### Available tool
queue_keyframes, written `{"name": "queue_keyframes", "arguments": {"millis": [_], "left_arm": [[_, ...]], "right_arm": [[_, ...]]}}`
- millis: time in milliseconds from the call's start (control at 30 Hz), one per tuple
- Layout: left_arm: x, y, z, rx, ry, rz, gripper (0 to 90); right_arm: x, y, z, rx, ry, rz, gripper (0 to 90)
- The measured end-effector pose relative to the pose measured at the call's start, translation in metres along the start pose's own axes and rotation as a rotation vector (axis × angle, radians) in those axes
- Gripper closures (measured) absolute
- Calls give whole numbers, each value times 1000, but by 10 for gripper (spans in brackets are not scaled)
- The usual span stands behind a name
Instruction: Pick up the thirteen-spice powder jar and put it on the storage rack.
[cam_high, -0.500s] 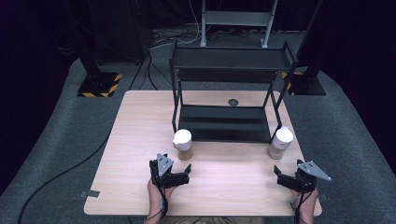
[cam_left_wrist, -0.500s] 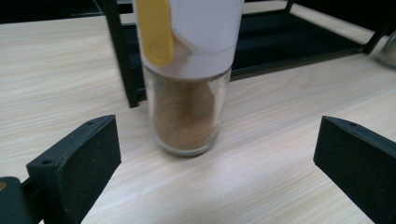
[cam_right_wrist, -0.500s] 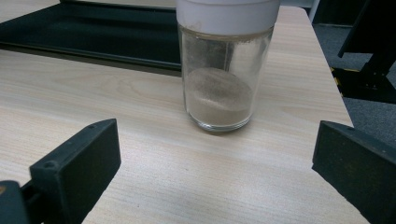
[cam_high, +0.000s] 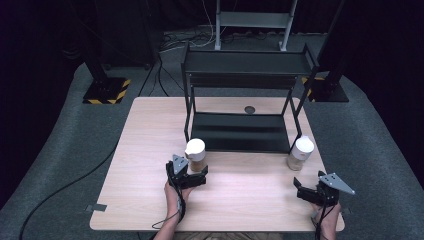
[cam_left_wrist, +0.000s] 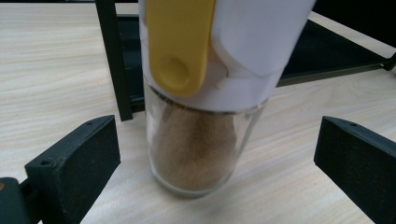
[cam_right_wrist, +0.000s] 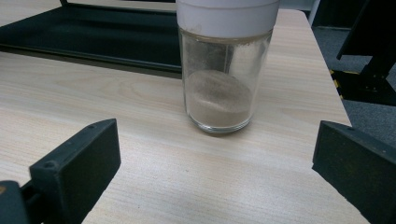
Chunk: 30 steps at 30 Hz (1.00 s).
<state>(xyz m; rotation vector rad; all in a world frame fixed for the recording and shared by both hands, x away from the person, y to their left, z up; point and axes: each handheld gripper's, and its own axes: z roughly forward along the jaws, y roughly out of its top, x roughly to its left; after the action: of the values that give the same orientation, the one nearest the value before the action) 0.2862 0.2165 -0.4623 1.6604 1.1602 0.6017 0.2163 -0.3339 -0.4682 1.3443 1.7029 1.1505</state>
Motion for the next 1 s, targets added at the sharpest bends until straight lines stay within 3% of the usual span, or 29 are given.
{"name": "queue_keyframes", "arguments": {"millis": [567, 833, 967, 1000], "left_arm": [[2, 4, 21, 19, 15, 10, 0], [1, 3, 24, 1, 35, 26, 0], [3, 6, 26, 10, 26, 24, 1], [4, 8, 26, 22, 8, 28, 47]], "right_arm": [[1, 0, 0, -1, -4, -7, 0], [3, 0, 0, -1, -11, -8, 0], [3, 1, 0, 3, -11, -11, 0], [3, 1, 0, 4, -12, -13, 0]]}}
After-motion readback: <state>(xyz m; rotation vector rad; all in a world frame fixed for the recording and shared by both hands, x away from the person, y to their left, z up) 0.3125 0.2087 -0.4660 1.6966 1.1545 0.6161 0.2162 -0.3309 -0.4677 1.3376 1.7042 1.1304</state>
